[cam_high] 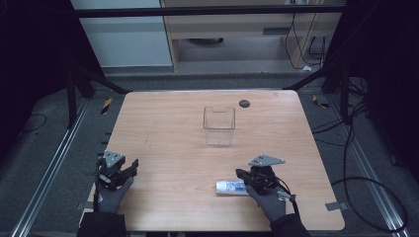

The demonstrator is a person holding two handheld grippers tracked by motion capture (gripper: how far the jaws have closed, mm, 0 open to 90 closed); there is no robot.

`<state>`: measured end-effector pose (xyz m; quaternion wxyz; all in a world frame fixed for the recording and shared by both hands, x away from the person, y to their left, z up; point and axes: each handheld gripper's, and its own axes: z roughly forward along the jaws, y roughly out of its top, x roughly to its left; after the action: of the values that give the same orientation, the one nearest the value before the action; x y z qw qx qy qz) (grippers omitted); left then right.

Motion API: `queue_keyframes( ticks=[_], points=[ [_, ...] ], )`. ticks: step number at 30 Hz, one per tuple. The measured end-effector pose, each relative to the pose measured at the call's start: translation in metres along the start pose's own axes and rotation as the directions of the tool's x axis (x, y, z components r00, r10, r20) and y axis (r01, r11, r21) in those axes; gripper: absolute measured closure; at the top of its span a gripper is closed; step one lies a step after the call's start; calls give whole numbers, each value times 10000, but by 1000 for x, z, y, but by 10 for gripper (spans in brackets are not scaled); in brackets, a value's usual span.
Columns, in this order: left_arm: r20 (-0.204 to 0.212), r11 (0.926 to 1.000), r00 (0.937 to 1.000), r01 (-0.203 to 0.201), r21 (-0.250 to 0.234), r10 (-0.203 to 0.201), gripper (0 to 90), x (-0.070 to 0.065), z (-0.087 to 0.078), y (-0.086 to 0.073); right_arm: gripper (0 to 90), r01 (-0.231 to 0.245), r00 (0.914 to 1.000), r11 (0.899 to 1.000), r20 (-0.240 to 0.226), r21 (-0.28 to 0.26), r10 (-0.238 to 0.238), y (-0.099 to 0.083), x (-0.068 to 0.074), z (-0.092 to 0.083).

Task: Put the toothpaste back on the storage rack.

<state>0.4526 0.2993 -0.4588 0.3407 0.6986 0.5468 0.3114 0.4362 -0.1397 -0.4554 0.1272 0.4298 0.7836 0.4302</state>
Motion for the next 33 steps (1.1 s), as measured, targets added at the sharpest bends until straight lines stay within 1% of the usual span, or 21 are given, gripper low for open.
queue_keyframes(
  ticks=[4,5,6,9,11,13,16,19,20,26,28,33],
  points=[
    [29,10000,10000,-1,38,0,470,1,0,0,900,207,9997,9996,-108,168,-205,4,10,12],
    [36,10000,10000,5,30,-6,469,1,0,0,900,199,9997,9996,-170,214,-196,5,11,15],
    [47,10000,10000,7,44,-7,468,1,1,0,900,212,9995,9994,-230,273,-206,6,12,18],
    [84,10000,10000,-7,62,7,468,1,1,0,900,278,9994,9981,-217,541,-267,5,14,27],
    [104,10000,9999,-3,90,2,468,1,2,0,900,329,9994,9971,-162,689,-319,4,15,31],
    [121,9999,9999,-22,145,20,466,1,2,0,900,239,9996,9966,-142,792,-228,4,16,33],
    [121,9996,9999,-74,270,71,461,1,4,-1,900,337,9993,9955,-172,883,-323,3,17,37],
    [133,9996,9999,-102,252,99,461,1,3,0,900,404,9991,9936,-161,1059,-389,2,18,40],
    [139,9996,9999,-105,259,101,461,1,4,0,900,355,9993,9933,-136,1100,-342,1,19,40],
    [169,9997,9998,-93,247,89,461,1,3,0,900,383,9992,9931,-186,1106,-365,1,19,39],
    [171,9996,9998,-93,259,89,461,1,3,0,900,482,9986,9921,-292,1158,-451,1,19,39],
    [196,9996,9998,-97,267,91,460,1,3,0,900,616,9977,9900,-366,1267,-574,0,21,39]
  ],
)
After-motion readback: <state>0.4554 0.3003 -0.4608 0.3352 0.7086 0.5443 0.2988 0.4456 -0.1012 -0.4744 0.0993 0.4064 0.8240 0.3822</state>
